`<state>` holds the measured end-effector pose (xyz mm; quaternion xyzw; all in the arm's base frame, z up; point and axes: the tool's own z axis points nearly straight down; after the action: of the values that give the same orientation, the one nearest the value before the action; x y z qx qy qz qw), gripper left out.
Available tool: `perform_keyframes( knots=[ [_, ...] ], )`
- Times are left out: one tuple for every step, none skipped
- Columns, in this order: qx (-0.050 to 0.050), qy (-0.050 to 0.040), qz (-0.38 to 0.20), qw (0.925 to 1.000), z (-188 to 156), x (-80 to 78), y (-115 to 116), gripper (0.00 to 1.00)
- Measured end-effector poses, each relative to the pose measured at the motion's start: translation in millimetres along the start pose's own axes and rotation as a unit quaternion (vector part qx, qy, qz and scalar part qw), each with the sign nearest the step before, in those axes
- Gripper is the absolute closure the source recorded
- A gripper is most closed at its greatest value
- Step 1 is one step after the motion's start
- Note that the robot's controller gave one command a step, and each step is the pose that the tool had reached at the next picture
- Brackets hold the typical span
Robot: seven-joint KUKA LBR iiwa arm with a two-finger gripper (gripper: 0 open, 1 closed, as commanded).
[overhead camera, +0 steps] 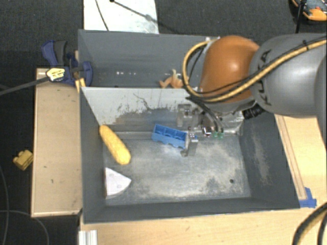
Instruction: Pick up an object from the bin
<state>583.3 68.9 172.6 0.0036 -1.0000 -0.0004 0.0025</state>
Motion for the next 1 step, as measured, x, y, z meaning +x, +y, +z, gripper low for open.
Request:
perform_keyframes(
  knots=[
    [0.0, -0.004, 0.001, 1.0, -4.9, -1.6, -0.3, 0.0]
  ],
)
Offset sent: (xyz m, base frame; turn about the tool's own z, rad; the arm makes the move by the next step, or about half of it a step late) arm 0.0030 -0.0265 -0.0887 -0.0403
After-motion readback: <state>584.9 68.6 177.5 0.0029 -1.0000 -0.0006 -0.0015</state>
